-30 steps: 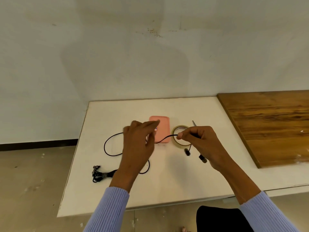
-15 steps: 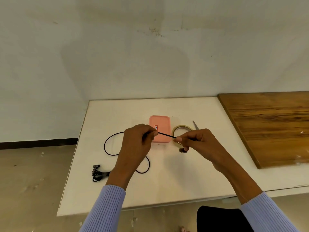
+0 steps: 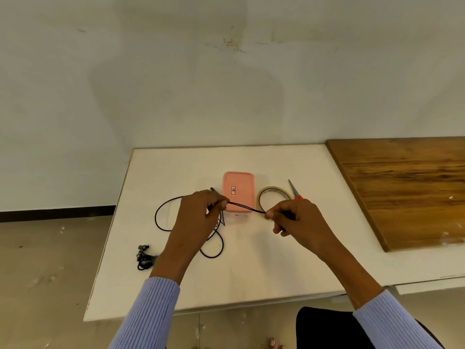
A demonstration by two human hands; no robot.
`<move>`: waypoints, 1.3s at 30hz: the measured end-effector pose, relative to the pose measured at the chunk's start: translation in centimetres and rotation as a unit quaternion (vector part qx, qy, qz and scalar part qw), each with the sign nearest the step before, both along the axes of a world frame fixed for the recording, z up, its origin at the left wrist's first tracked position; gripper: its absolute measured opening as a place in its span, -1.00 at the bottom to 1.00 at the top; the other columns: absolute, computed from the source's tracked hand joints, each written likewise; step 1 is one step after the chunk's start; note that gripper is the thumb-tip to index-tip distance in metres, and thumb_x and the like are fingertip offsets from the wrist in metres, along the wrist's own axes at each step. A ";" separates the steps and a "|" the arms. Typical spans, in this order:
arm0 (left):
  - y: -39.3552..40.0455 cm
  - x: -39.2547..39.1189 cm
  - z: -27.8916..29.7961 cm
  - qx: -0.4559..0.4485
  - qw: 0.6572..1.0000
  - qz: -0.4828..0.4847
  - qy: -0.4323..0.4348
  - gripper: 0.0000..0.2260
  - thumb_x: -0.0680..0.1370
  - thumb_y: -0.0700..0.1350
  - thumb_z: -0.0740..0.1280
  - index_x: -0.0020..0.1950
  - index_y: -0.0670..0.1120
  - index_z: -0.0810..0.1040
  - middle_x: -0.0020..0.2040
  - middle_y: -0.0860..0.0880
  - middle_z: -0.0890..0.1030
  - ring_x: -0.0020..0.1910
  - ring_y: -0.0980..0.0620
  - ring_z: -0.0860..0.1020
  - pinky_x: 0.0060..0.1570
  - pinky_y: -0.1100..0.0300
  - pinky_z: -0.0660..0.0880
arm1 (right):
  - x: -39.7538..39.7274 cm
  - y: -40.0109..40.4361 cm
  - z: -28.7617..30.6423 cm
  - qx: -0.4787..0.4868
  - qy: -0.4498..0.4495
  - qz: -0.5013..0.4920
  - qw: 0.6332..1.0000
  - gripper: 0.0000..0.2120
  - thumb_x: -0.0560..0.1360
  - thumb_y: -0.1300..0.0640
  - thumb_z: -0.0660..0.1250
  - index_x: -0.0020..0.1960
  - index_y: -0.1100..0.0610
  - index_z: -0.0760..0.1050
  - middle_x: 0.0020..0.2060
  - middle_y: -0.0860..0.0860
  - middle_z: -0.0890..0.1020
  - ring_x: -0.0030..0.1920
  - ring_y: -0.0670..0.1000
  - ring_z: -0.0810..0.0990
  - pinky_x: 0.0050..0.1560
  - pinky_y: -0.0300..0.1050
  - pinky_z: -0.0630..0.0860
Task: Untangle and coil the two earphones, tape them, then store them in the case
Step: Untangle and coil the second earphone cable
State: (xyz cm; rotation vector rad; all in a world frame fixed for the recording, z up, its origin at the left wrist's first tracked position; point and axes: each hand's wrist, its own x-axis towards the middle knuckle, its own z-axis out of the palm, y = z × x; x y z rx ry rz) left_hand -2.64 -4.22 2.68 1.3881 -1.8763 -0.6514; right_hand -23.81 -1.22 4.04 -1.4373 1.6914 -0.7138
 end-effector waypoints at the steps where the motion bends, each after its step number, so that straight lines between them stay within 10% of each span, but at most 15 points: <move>1: 0.0 0.0 -0.1 0.001 1.000 0.000 -0.005 -0.87 0.51 -0.25 0.35 -0.01 -0.16 0.68 -0.16 -0.07 0.67 -0.29 0.18 0.46 -0.22 0.56 0.31 | 0.1 0.0 -0.3 0.001 0.017 0.002 1.000 -0.87 0.51 0.19 0.33 -0.16 0.18 0.62 -0.43 -0.02 0.61 -0.42 -0.15 0.60 -0.29 -0.20 0.57; 14: 0.6 2.2 0.0 0.034 0.994 0.103 0.015 -0.84 0.55 -0.15 0.30 0.00 -0.15 0.66 -0.12 -0.02 0.68 -0.27 0.19 0.51 -0.25 0.55 0.34 | 0.0 1.0 -2.3 0.037 0.303 0.044 0.951 -0.68 0.52 -0.04 0.30 0.21 0.06 0.50 0.12 -0.03 0.59 0.14 -0.01 0.54 0.12 -0.11 0.47; 20: 0.7 3.0 0.2 0.058 0.990 0.124 0.021 -0.85 0.56 -0.16 0.29 -0.01 -0.15 0.65 -0.14 -0.03 0.67 -0.28 0.17 0.50 -0.29 0.56 0.32 | 5.5 1.0 -1.1 -0.153 0.218 0.047 0.963 -0.87 0.49 0.17 0.33 0.00 0.06 0.61 -0.09 -0.03 0.67 -0.08 0.00 0.61 -0.08 -0.06 0.54; 34: 0.8 3.9 0.0 0.100 0.990 0.100 0.024 -0.85 0.54 -0.11 0.32 0.03 -0.11 0.65 -0.03 0.01 0.66 -0.21 0.17 0.51 -0.23 0.55 0.35 | 12.8 2.0 -5.6 -0.046 0.373 0.219 0.900 -0.79 0.52 0.32 0.18 0.13 0.19 0.43 0.08 0.09 0.52 0.06 0.07 0.48 -0.14 -0.15 0.28; 39: 1.2 3.9 0.4 0.152 0.988 -0.036 0.007 -0.81 0.51 -0.19 0.34 0.06 -0.01 0.66 0.03 0.11 0.66 0.02 0.22 0.55 -0.13 0.60 0.32 | 9.6 0.3 -3.6 -0.053 0.229 0.224 0.946 -0.84 0.52 0.27 0.15 0.07 0.13 0.41 -0.10 0.07 0.62 -0.09 0.11 0.59 -0.03 0.01 0.51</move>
